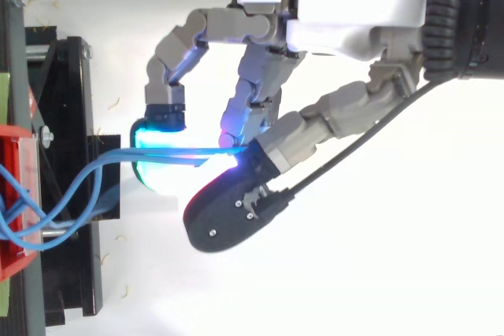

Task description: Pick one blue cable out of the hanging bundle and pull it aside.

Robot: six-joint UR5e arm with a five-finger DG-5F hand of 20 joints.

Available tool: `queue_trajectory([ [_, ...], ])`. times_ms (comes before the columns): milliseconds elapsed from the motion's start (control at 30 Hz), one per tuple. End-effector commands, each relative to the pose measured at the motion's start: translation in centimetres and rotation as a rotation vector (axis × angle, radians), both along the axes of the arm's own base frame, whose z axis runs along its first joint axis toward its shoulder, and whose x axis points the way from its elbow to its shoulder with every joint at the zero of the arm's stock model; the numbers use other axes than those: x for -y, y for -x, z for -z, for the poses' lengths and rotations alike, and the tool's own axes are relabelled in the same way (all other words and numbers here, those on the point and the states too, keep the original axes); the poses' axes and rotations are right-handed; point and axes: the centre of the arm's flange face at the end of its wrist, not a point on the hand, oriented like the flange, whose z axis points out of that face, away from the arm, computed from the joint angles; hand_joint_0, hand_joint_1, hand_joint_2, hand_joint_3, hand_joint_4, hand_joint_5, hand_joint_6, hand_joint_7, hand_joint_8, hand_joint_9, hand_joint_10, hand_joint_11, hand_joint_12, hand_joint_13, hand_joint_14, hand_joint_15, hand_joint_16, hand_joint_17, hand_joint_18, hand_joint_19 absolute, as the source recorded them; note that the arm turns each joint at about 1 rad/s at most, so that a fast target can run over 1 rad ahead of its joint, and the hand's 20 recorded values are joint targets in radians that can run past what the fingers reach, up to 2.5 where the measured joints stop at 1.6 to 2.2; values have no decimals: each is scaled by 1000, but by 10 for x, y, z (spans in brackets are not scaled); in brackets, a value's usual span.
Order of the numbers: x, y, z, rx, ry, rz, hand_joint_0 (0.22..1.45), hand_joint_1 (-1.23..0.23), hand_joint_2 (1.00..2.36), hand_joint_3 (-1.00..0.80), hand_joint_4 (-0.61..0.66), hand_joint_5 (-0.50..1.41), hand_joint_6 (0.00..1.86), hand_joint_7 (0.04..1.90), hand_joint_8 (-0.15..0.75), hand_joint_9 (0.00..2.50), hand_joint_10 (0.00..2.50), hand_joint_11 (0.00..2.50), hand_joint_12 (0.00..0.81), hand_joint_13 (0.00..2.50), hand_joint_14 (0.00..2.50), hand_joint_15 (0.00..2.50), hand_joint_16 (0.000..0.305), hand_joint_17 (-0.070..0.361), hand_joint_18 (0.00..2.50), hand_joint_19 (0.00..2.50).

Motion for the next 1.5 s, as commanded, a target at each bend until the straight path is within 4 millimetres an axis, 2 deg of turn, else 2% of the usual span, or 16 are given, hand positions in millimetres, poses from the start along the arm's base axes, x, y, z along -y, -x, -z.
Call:
queue_trajectory([
  [0, 3, 2, -6, -12, 2, 4, 445, -672, 1000, -500, -1, -54, 845, 809, 270, 1249, 22, 491, 386, 1023, 24, 578, 56, 127, 877, 704],
  [133, 5, 3, -9, -10, 3, 6, 524, -584, 1000, -497, -13, -59, 847, 833, 252, 1254, 24, 508, 358, 1001, 25, 595, 50, 114, 821, 741],
  [233, 9, 3, -11, -6, 4, 10, 573, -592, 1007, -353, -4, -53, 846, 818, 270, 1277, 20, 489, 383, 1037, 22, 578, 57, 129, 879, 705],
  [367, 9, 3, -11, -6, 4, 10, 570, -716, 1000, -152, 17, -45, 844, 827, 321, 1311, 19, 468, 435, 1101, 21, 547, 68, 152, 986, 643],
  [467, 10, 3, -11, -6, 4, 12, 535, -806, 1135, -81, 7, -48, 869, 801, 327, 1275, 21, 492, 440, 1091, 19, 545, 69, 155, 1003, 631],
  [600, 10, 3, -13, -6, 4, 12, 622, -881, 1002, -20, -26, -64, 904, 779, 298, 1228, 21, 524, 411, 1045, 21, 563, 62, 140, 943, 648],
  [700, 11, 5, -18, -1, 7, 12, 669, -912, 1014, -88, -99, -81, 923, 800, 256, 1164, 26, 556, 365, 993, 23, 589, 53, 119, 857, 690],
  [767, 10, 5, -18, -4, 7, 11, 726, -925, 1016, -236, -152, -92, 926, 854, 236, 1133, 24, 555, 337, 959, 25, 596, 47, 106, 805, 696],
  [967, 10, 5, -18, -6, 8, 10, 798, -956, 1000, -496, -246, -87, 936, 900, 230, 1152, 26, 562, 328, 956, 26, 586, 45, 101, 796, 685],
  [1033, 10, 5, -18, -6, 8, 10, 778, -959, 1000, -500, -228, -83, 935, 894, 228, 1158, 26, 551, 326, 959, 26, 585, 45, 101, 807, 673],
  [1100, 11, 6, -18, -8, 9, 12, 665, -930, 1000, -500, -98, -62, 910, 827, 220, 1194, 24, 546, 321, 967, 26, 584, 44, 100, 805, 698],
  [1133, 12, 6, -18, -8, 9, 13, 640, -920, 1000, -500, -70, -57, 903, 804, 223, 1199, 27, 540, 322, 968, 25, 596, 44, 100, 807, 699],
  [1167, 12, 6, -17, -9, 9, 13, 536, -876, 1000, -500, -33, -51, 893, 786, 239, 1240, 23, 533, 339, 999, 26, 591, 47, 106, 833, 702],
  [1233, 14, 7, -17, -12, 10, 14, 476, -796, 1000, -500, -22, -46, 880, 804, 257, 1268, 22, 522, 360, 1027, 23, 584, 51, 115, 871, 695],
  [1367, 16, 9, -16, -25, 6, 4, 430, -646, 1000, -500, -12, -44, 864, 812, 272, 1301, 22, 485, 389, 1052, 23, 576, 57, 129, 914, 691],
  [1467, 18, 9, -16, -25, 5, 6, 418, -593, 1000, -500, -19, -47, 855, 819, 281, 1293, 20, 479, 403, 1056, 22, 583, 60, 136, 919, 684],
])
